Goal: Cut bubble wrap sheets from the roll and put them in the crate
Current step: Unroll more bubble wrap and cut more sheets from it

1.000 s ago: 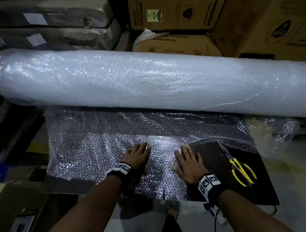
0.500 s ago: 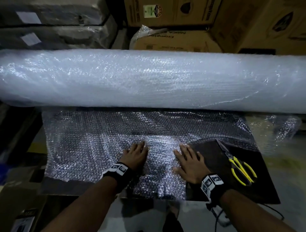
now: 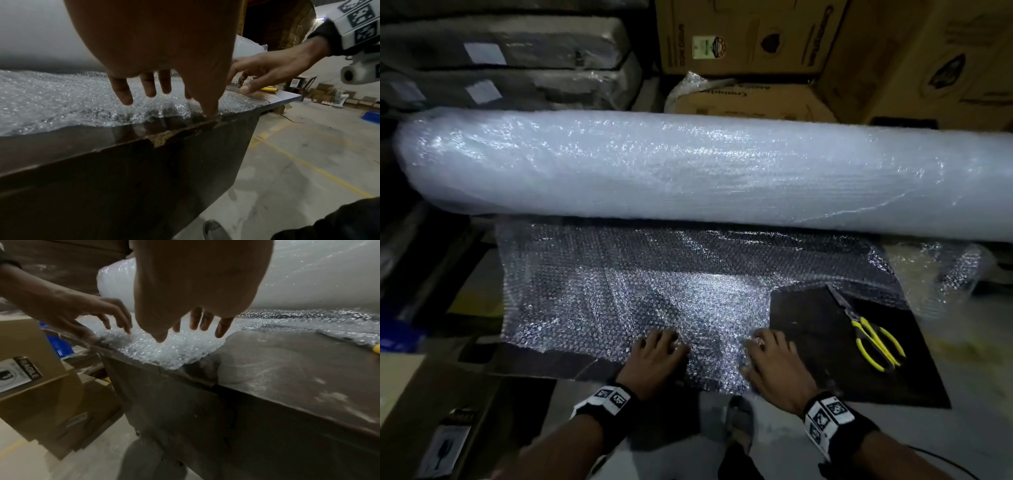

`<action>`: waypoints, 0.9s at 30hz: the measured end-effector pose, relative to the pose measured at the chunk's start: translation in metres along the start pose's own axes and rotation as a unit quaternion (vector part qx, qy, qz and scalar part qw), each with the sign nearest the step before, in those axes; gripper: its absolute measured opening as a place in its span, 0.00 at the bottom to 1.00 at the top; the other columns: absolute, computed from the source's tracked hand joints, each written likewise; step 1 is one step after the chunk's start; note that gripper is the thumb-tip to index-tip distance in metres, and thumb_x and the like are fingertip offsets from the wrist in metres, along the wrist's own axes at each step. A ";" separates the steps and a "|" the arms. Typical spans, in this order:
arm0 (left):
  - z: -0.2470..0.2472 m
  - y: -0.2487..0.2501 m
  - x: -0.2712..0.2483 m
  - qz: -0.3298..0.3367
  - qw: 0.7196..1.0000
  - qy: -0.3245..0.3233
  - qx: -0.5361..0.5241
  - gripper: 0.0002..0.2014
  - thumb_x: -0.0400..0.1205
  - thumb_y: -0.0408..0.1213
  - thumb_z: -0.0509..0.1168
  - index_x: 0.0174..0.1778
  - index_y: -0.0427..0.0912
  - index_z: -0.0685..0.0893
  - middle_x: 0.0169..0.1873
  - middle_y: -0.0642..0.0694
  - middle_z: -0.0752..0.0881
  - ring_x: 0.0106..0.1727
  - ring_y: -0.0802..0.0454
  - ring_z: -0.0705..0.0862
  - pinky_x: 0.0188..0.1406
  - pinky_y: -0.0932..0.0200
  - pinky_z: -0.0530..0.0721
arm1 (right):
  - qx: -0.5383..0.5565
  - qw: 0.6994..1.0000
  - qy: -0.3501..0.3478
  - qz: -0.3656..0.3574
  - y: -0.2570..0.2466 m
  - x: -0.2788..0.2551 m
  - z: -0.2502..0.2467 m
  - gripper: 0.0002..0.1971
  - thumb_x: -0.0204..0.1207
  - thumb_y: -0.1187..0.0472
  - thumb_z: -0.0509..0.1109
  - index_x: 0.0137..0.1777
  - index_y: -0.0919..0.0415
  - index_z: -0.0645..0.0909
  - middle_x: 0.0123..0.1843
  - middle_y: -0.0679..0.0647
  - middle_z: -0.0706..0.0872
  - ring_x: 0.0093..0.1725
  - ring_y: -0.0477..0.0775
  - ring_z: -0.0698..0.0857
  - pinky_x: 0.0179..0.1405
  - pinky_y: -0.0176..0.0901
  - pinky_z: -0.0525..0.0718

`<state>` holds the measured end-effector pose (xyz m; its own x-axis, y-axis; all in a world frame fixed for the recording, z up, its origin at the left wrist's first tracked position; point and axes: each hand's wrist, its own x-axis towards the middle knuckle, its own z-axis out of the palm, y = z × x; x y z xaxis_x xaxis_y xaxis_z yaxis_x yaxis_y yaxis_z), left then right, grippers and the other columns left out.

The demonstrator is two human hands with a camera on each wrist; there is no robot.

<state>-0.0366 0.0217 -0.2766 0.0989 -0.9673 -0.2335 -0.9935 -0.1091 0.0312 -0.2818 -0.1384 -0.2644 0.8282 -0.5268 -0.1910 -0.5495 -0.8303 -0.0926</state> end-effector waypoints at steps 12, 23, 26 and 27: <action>-0.023 0.027 -0.010 0.016 1.000 0.013 -0.013 0.33 0.56 0.64 0.80 0.53 0.59 0.77 0.55 0.49 0.79 0.48 0.46 0.87 0.33 0.45 0.87 | 0.071 0.992 0.065 0.076 0.042 -0.025 -0.007 0.16 0.78 0.48 0.59 0.49 0.56 0.84 0.50 0.58 0.82 0.51 0.66 0.82 0.51 0.57 0.83; -0.056 0.110 0.036 -0.002 0.999 0.033 0.010 0.33 0.45 0.65 0.83 0.44 0.56 0.87 0.48 0.49 0.86 0.44 0.46 0.86 0.24 0.45 0.83 | 0.066 0.975 0.029 0.210 0.166 -0.072 -0.037 0.16 0.81 0.58 0.69 0.65 0.63 0.83 0.62 0.66 0.85 0.62 0.69 0.84 0.59 0.52 0.81; -0.055 0.145 0.063 -0.020 0.999 0.045 0.001 0.32 0.52 0.63 0.82 0.49 0.54 0.86 0.53 0.46 0.85 0.49 0.41 0.86 0.29 0.40 0.84 | 0.040 0.974 -0.016 0.223 0.196 -0.082 -0.033 0.22 0.82 0.50 0.67 0.70 0.62 0.79 0.63 0.67 0.81 0.63 0.71 0.82 0.62 0.55 0.80; -0.056 0.161 0.073 -0.031 0.999 0.038 -0.002 0.33 0.55 0.62 0.82 0.52 0.52 0.85 0.55 0.44 0.85 0.51 0.39 0.85 0.31 0.38 0.85 | 0.019 0.979 -0.020 0.200 0.205 -0.083 -0.034 0.19 0.82 0.53 0.68 0.66 0.64 0.82 0.59 0.68 0.83 0.58 0.73 0.84 0.59 0.58 0.82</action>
<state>-0.1860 -0.0788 -0.2344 0.1634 -0.9735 -0.1602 -0.9853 -0.1693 0.0236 -0.4601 -0.2713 -0.2341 0.5408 -0.8008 -0.2572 -0.8337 -0.5508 -0.0381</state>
